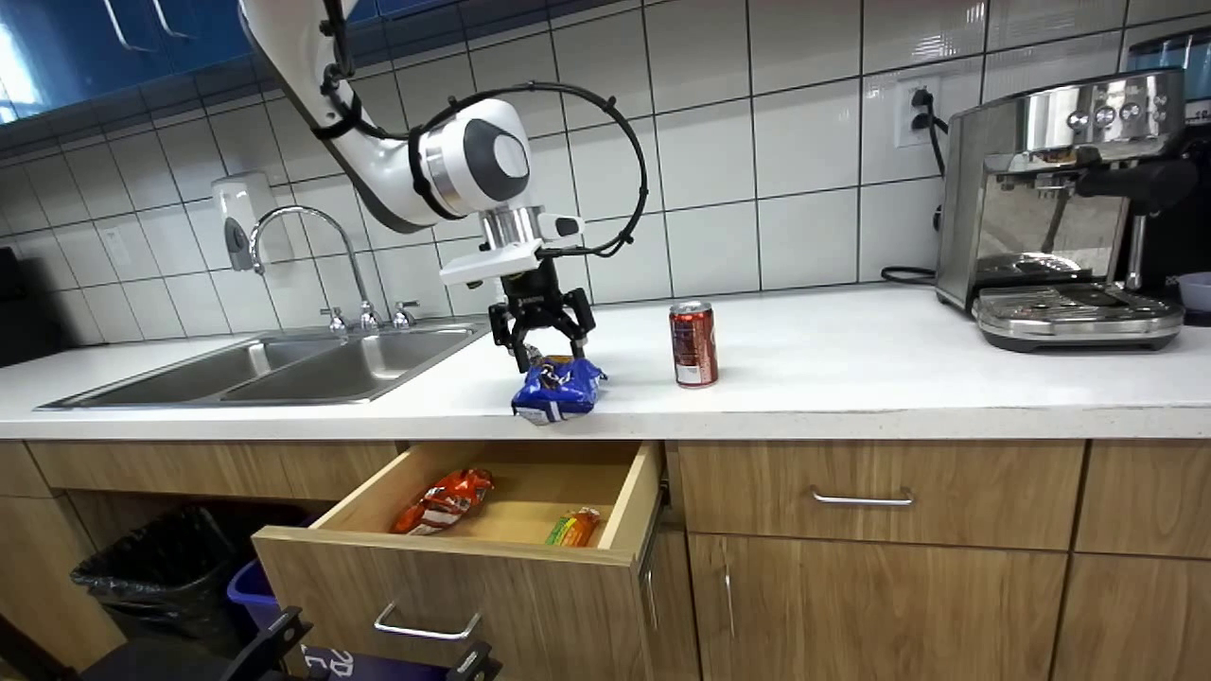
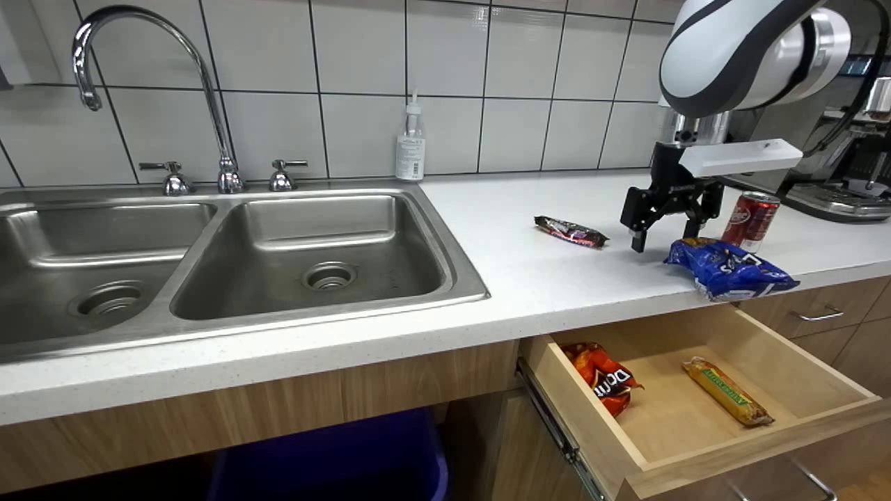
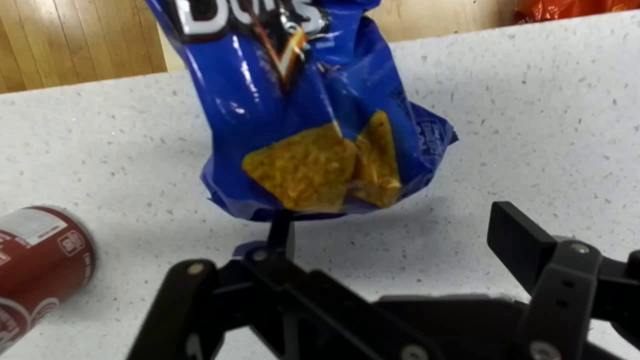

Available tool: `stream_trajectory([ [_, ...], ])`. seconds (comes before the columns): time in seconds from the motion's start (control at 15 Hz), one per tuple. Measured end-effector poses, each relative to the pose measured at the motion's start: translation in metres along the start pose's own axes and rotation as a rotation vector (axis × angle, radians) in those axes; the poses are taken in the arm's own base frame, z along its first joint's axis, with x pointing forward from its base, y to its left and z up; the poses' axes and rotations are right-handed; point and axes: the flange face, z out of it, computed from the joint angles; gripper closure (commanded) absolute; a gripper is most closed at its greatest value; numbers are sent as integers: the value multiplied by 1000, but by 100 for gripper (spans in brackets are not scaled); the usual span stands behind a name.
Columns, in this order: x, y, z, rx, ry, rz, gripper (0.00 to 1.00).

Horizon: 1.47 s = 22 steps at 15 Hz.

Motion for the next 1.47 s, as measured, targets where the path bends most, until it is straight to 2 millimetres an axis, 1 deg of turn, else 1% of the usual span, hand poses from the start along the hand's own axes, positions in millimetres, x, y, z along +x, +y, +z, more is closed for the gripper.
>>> stream_trajectory([
  [0.33,-26,-1,-18,-3,5,-9,0],
  [0.67,-48,-15,-31,0,9,-35,0],
  [0.87,-53,-22,-33,3,10,-46,0],
  [1.47,-55,-50,-32,8,4,-97,0],
])
